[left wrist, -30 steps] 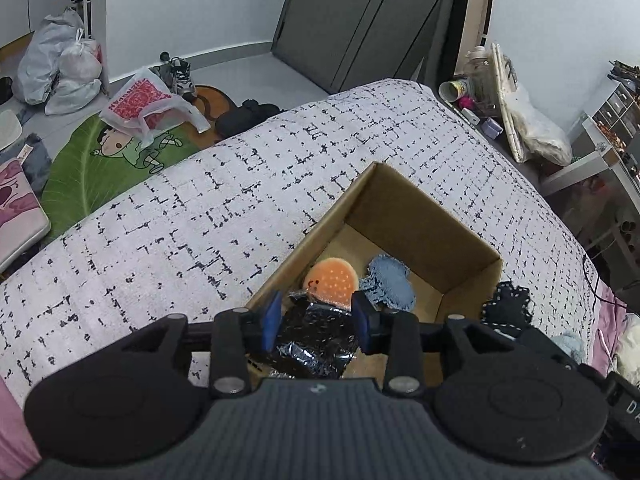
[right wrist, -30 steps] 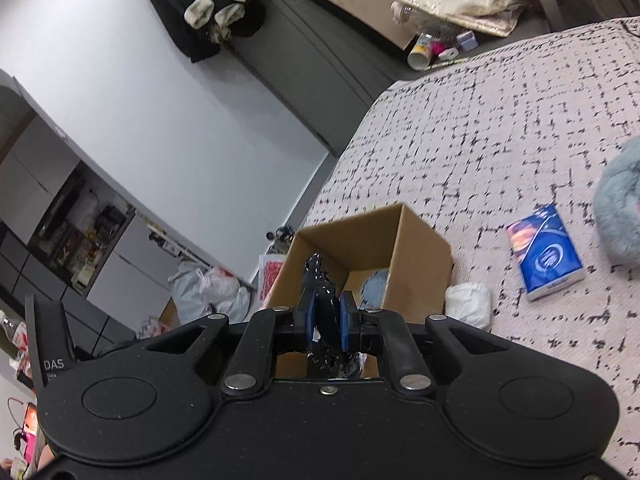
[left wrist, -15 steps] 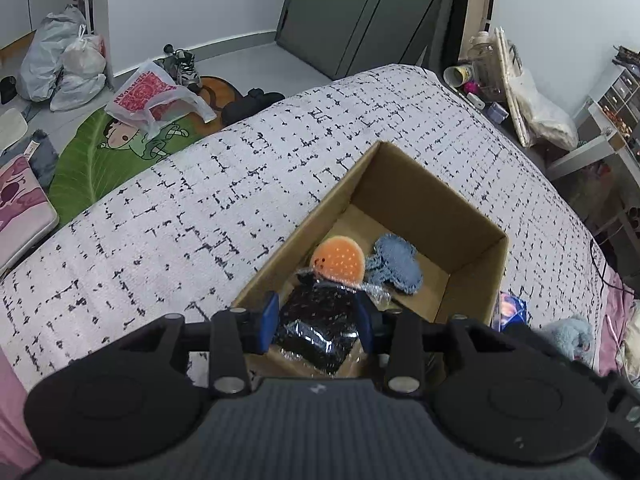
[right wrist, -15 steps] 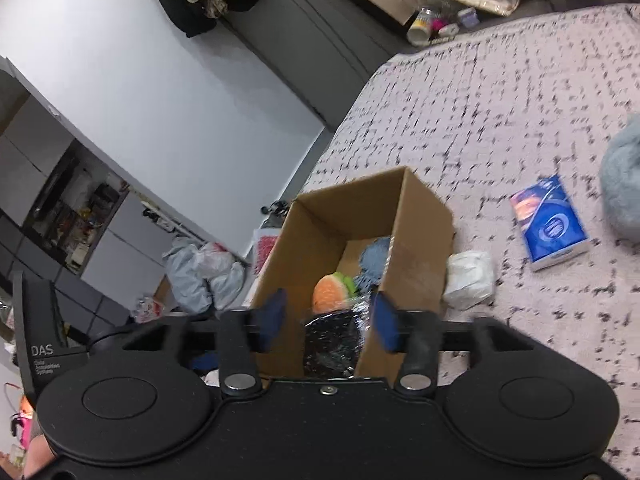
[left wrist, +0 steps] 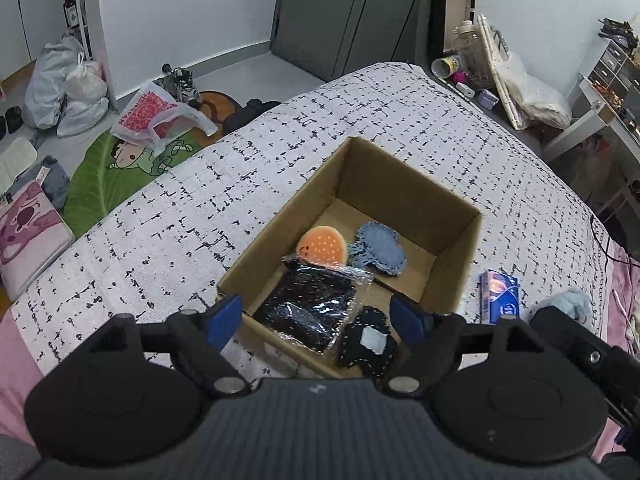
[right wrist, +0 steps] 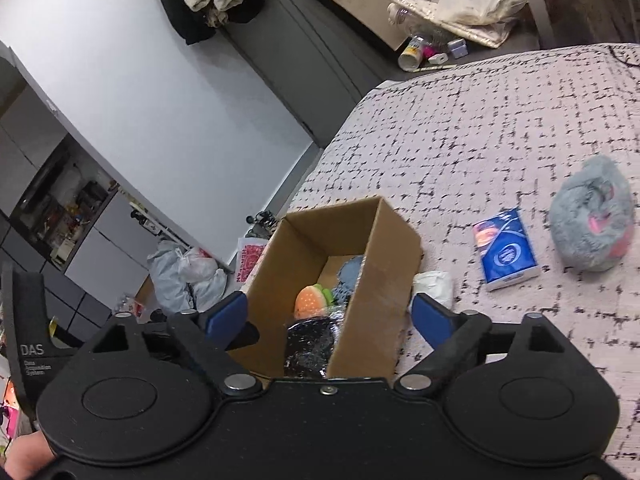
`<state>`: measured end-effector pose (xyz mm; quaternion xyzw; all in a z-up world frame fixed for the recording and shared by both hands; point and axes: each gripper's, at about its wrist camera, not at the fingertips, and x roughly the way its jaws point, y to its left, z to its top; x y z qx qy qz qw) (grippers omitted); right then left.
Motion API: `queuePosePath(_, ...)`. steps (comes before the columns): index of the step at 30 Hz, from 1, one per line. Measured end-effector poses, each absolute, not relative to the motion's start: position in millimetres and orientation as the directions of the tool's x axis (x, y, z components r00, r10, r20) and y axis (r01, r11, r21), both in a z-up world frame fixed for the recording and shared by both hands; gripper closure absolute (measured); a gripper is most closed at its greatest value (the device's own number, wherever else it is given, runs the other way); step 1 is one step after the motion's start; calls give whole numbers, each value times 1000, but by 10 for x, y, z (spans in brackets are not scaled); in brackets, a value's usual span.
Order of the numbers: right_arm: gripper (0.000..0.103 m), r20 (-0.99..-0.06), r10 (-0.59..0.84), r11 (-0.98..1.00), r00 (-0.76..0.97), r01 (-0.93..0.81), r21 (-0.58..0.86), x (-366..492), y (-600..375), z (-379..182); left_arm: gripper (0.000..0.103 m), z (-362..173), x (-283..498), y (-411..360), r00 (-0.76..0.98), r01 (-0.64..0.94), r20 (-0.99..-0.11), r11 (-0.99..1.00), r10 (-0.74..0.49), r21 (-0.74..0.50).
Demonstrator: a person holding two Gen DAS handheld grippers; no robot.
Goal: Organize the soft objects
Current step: 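Open both tools to release the black items into the box and withdraw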
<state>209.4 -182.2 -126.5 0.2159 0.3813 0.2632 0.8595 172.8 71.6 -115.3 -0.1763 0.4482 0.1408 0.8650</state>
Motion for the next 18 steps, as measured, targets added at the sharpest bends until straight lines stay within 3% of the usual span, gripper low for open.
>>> queuePosePath(3,0,-539,605,773,586,-269,575,2085,-1928,-1256,18,-1067,1707,629,569,-393,-817,904,94,-169)
queuePosePath(5,0,-536,596,775,598,-256,577,2073,-1991,-1252,10,-1022,1694,569,576,-384,-811,909,101,-159)
queuePosePath(11,0,-539,574,786,616,-231,573,2037,-2135,-1253,2,-949,1638,431,597,-374,-796,914,104,-161)
queuePosePath(18,0,-518,557,791,649,-224,570,2005,-2285,-1190,1,-811,1599,268,627,-362,-772,917,108,-165)
